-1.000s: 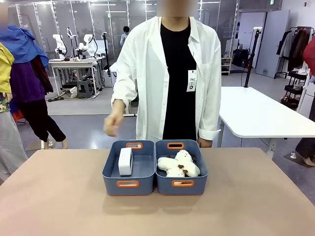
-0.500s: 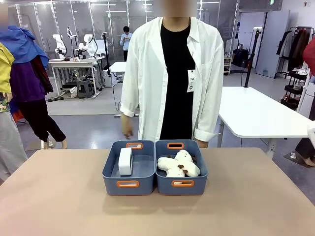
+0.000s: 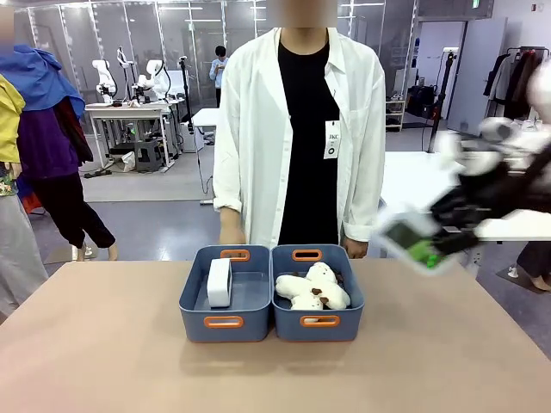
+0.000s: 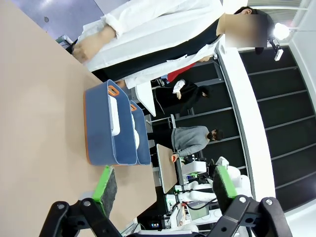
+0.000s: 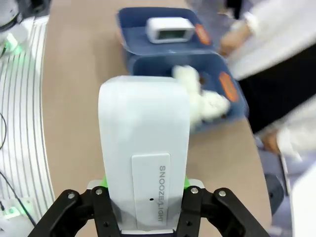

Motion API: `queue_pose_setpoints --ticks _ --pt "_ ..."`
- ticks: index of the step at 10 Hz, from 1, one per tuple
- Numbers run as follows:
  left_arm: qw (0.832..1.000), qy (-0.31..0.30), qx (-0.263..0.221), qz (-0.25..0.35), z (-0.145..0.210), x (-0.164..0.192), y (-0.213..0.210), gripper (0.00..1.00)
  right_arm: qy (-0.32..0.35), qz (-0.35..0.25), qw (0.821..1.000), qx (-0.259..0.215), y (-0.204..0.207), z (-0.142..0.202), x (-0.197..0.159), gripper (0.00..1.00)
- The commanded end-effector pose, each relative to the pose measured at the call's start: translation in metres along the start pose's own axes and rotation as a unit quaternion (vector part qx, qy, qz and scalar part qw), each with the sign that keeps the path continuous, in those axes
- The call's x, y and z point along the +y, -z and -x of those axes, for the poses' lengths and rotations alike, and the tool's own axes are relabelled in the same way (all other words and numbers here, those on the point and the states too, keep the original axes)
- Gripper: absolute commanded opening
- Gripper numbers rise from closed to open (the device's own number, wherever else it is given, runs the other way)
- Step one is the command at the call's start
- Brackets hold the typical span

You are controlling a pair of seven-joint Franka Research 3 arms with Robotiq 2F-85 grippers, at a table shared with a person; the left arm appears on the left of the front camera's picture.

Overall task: Sort the digital clocks into the basket.
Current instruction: Pick up the Digital clock from the table and place it into the empty Plastic storage basket.

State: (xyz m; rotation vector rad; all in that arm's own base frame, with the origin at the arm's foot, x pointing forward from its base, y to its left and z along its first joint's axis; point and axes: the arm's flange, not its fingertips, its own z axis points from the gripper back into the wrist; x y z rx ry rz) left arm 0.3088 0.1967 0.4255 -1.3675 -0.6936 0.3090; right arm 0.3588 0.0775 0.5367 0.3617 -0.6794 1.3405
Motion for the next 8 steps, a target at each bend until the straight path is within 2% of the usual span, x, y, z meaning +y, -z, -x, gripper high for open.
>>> queue_pose_setpoints --ticks 1,2,4,5,6,7,8 --pt "1.000 -0.006 0.004 0.004 0.004 -0.005 -0.003 1.00 -0.051 -0.061 0.994 0.081 0.076 -0.070 -0.038 0.04" --pt "1.000 -0.006 0.004 0.004 0.004 -0.005 -0.003 1.00 -0.073 -0.086 0.989 0.100 0.117 -0.106 -0.042 0.04" --pt "1.000 -0.006 0.004 0.004 0.004 -0.005 -0.003 1.00 -0.084 -0.118 0.981 0.126 0.180 -0.145 -0.034 0.04" --pt "1.000 -0.006 0.004 0.004 0.004 -0.005 -0.003 1.00 -0.090 -0.115 0.981 0.131 0.194 -0.151 -0.028 0.04" --pt "1.000 -0.006 0.004 0.004 0.004 -0.005 -0.003 1.00 -0.084 -0.109 0.983 0.125 0.191 -0.151 -0.027 0.04" --pt "1.000 -0.006 0.004 0.004 0.004 -0.005 -0.003 1.00 -0.049 -0.061 0.985 0.155 0.175 -0.140 -0.034 0.04" --pt "1.000 -0.006 0.004 0.004 0.004 -0.005 -0.003 1.00 -0.097 -0.127 0.980 0.121 0.208 -0.142 -0.030 0.04"
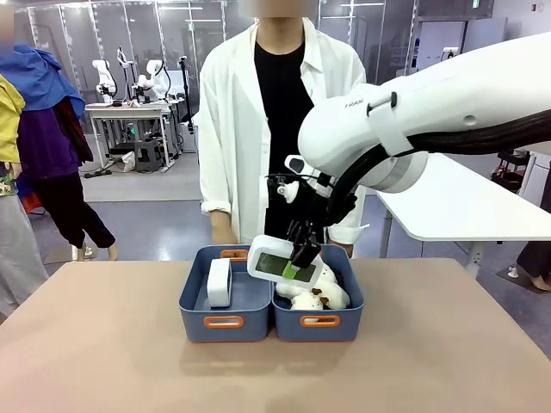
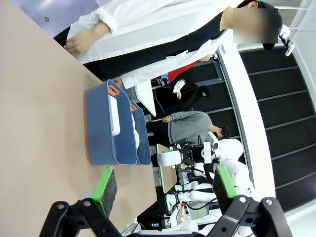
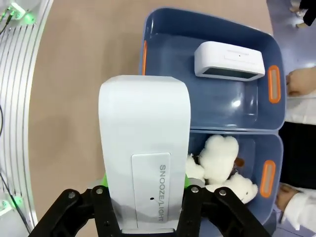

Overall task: Sort the digital clocks into the basket.
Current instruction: Pick up the Digital clock from the table and place it into the empty Plastic storage basket.

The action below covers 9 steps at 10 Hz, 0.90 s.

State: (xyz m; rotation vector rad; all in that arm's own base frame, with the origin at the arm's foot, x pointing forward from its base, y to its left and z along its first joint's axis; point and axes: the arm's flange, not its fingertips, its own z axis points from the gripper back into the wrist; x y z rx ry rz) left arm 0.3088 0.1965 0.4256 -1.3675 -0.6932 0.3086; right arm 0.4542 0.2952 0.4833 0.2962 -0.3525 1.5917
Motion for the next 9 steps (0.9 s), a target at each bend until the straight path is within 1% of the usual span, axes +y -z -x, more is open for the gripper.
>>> queue_pose_setpoints --ticks 1,3,4,5,6,7,8,9 --pt "1.000 -0.006 0.004 0.004 0.004 -0.005 -0.003 1.00 -0.018 -0.018 1.000 -0.010 0.013 -0.007 0.005 0.04" --pt "1.000 -0.006 0.004 0.004 0.004 -0.005 -0.003 1.00 -0.018 -0.018 1.000 -0.010 0.013 -0.007 0.005 0.04" --pt "1.000 -0.006 0.004 0.004 0.004 -0.005 -0.003 1.00 -0.006 -0.010 1.000 0.000 0.010 -0.004 0.003 0.50" --pt "1.000 -0.006 0.004 0.004 0.004 -0.005 -0.003 1.00 0.071 0.017 0.997 -0.012 0.007 -0.015 0.001 0.50" --pt "1.000 -0.006 0.004 0.004 0.004 -0.005 -0.003 1.00 0.156 0.008 0.986 -0.067 0.009 -0.033 -0.002 0.50" --pt "1.000 -0.006 0.004 0.004 0.004 -0.005 -0.003 1.00 0.239 0.002 0.967 -0.083 0.016 -0.046 -0.007 0.50" --pt "1.000 -0.006 0.004 0.004 0.004 -0.005 -0.003 1.00 0.279 0.006 0.953 -0.120 0.023 -0.056 -0.014 0.50" --pt "1.000 -0.006 0.004 0.004 0.004 -0.005 -0.003 1.00 0.363 0.015 0.921 -0.142 0.034 -0.062 -0.025 0.50"
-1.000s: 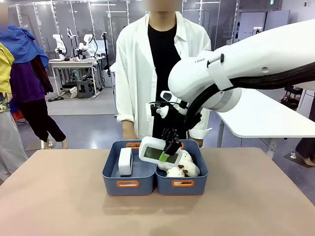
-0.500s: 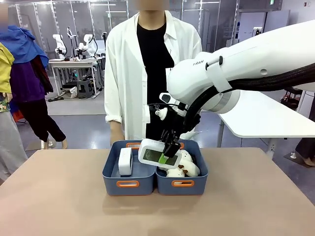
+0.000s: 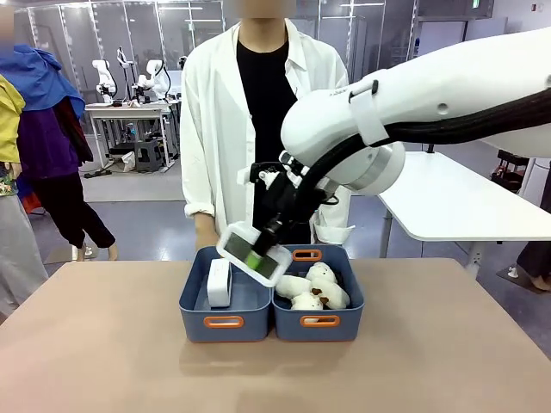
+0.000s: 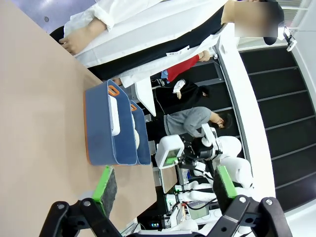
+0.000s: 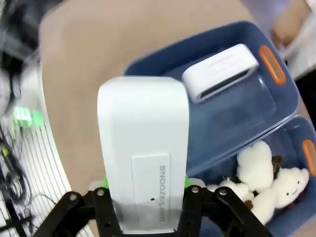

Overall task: Sort the digital clocks into the basket.
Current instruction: Pick up the Digital clock from the table and place it into the empty Plastic storage basket.

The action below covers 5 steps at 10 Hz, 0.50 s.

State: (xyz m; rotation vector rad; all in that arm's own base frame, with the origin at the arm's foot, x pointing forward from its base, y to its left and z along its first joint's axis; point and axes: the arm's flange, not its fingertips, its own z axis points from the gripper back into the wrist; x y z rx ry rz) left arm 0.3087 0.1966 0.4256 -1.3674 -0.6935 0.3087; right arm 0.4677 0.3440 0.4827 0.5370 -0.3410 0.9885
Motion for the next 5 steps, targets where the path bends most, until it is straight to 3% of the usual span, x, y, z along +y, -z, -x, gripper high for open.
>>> queue_pose_setpoints --ticks 1,5 --pt "1.000 -0.006 0.004 0.004 0.004 -0.005 -0.003 1.00 0.116 0.021 0.992 -0.047 0.027 -0.023 -0.012 0.50" --pt "1.000 -0.006 0.004 0.004 0.004 -0.005 -0.003 1.00 0.191 0.076 0.978 -0.033 0.073 -0.021 -0.061 0.50"
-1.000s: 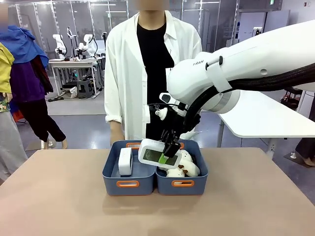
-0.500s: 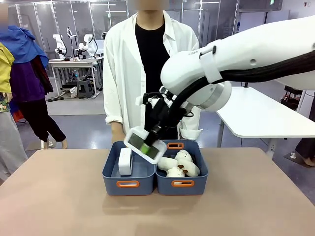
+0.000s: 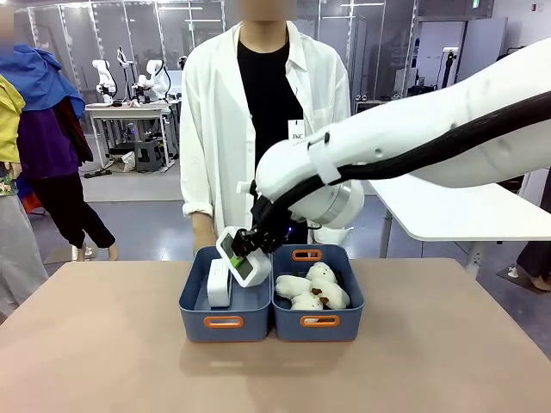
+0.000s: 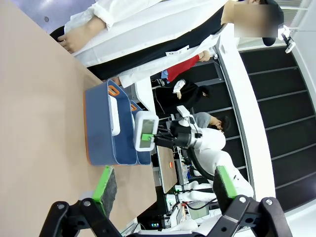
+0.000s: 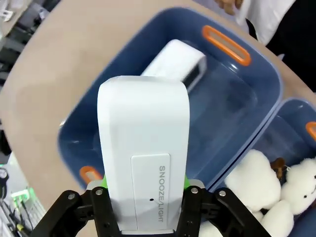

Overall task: Sort the digital clocks into the basket.
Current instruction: Pick up the Digital clock from the table and place it into the empty Plastic storage basket.

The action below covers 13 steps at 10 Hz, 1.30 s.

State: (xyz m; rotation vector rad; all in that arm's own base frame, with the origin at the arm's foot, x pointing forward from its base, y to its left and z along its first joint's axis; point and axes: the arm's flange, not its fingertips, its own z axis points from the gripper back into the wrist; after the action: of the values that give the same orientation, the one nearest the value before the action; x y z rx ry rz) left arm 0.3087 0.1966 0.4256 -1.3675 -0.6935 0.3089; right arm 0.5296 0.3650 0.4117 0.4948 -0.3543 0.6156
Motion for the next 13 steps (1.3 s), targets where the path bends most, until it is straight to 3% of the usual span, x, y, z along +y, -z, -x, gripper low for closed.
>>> queue_pose_setpoints --ticks 1,5,7,8,13 --pt "1.000 -0.006 0.004 0.004 0.004 -0.005 -0.003 1.00 0.028 0.007 1.000 -0.011 0.014 -0.008 -0.001 0.50" --pt "1.000 -0.006 0.004 0.004 0.004 -0.005 -0.003 1.00 0.055 0.015 0.998 -0.013 0.030 -0.004 -0.013 0.50" --pt "1.000 -0.006 0.004 0.004 0.004 -0.005 -0.003 1.00 0.057 0.009 0.998 -0.012 0.032 -0.002 -0.013 0.93" --pt "1.000 -0.006 0.004 0.004 0.004 -0.005 -0.003 1.00 0.054 0.010 0.998 -0.012 0.030 -0.002 -0.012 1.00" --pt "1.000 -0.006 0.004 0.004 0.004 -0.005 -0.003 1.00 0.031 0.009 0.999 -0.012 0.015 0.000 0.006 1.00"
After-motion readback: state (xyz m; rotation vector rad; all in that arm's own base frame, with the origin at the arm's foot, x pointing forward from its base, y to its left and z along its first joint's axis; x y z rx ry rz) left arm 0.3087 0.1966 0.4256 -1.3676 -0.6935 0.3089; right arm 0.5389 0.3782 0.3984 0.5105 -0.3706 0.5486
